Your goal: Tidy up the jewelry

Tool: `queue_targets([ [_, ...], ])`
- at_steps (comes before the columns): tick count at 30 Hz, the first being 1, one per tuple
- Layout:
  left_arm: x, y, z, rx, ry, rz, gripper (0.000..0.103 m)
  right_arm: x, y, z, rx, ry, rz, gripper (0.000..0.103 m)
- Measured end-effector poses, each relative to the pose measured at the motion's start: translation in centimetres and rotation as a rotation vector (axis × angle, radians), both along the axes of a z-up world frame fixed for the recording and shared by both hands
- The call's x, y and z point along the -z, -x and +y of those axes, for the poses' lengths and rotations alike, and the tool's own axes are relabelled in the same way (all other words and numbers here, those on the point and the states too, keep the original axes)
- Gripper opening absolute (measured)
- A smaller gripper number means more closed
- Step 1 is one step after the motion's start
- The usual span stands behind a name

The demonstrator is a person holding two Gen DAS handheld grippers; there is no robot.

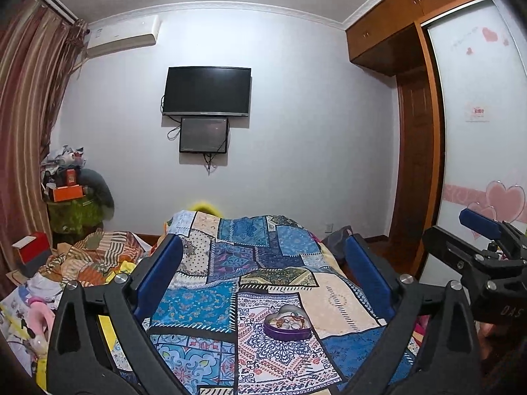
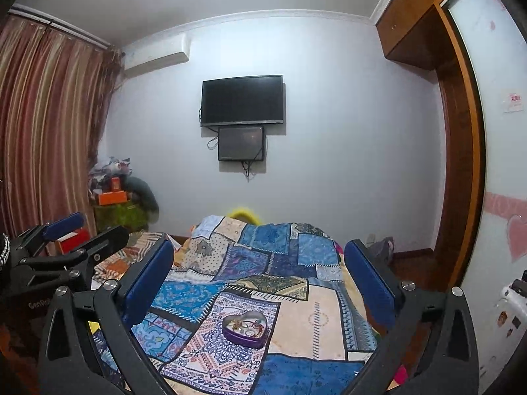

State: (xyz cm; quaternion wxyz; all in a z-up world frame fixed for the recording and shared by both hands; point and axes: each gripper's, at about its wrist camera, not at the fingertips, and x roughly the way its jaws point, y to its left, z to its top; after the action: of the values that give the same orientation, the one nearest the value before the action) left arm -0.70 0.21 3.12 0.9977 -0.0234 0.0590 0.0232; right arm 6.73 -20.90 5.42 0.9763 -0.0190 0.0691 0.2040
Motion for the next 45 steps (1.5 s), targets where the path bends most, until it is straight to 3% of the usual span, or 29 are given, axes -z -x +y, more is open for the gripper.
queue_targets([
  [45,1.2,-1.7,-0.3,0.006,-0.003,0.055,0.103,0.7,-0.5,-0.3,-0.023,0.022,0.083,0.103],
])
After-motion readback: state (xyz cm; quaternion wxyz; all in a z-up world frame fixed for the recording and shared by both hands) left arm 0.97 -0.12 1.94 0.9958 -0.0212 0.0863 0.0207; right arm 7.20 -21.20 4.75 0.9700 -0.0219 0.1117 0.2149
